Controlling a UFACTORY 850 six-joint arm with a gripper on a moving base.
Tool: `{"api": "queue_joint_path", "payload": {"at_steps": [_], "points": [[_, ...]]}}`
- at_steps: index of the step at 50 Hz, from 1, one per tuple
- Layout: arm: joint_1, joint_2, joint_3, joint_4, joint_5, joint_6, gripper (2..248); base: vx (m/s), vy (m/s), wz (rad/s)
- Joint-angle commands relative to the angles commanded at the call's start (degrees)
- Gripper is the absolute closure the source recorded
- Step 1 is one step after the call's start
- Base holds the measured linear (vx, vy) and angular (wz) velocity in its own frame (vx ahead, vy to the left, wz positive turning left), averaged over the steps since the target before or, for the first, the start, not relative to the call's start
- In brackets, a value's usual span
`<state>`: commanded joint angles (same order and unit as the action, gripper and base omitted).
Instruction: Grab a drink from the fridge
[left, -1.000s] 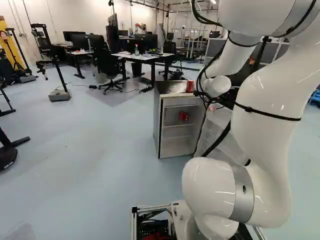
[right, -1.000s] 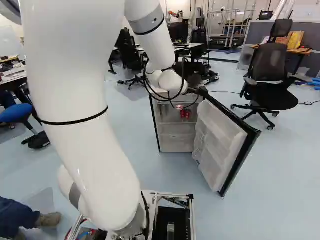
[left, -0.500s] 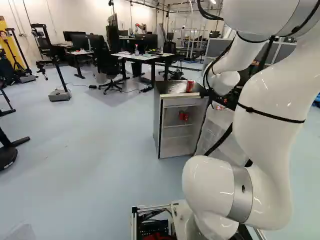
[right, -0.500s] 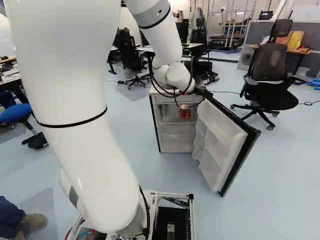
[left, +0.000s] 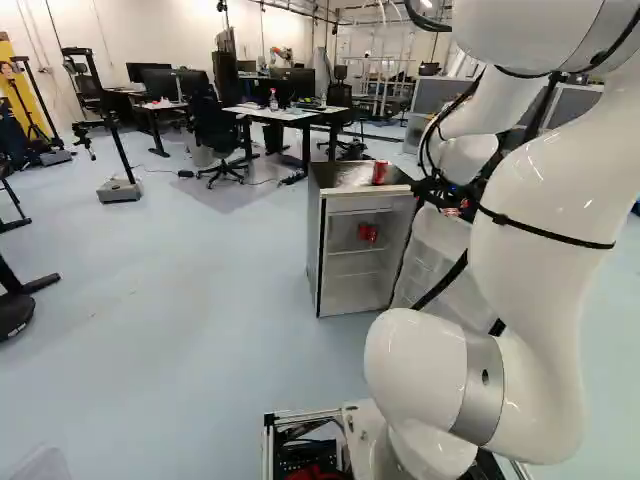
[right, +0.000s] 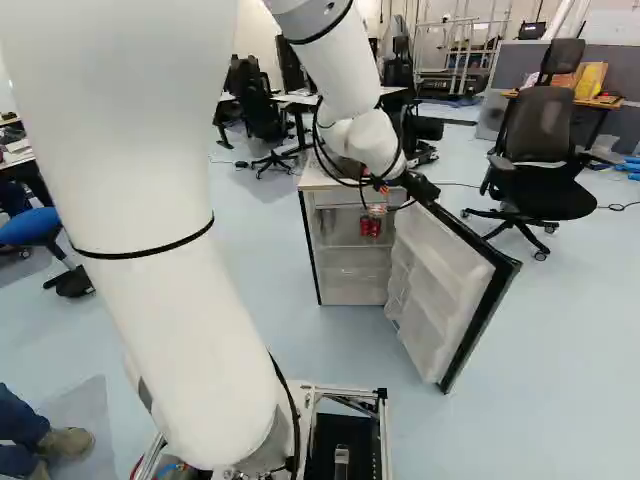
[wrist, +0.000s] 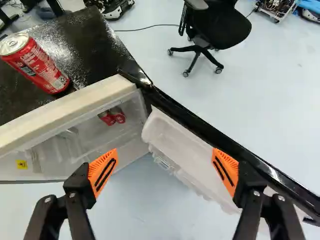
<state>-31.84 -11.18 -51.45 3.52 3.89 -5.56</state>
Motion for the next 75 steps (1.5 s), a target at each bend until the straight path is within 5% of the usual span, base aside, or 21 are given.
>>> {"api": "queue_joint_path", "payload": {"at_steps": [75], "points": [[-10.2,-10.0,-13.8,-0.6,-2.2,0.0,3,0.000,0.000,0.000]]}}
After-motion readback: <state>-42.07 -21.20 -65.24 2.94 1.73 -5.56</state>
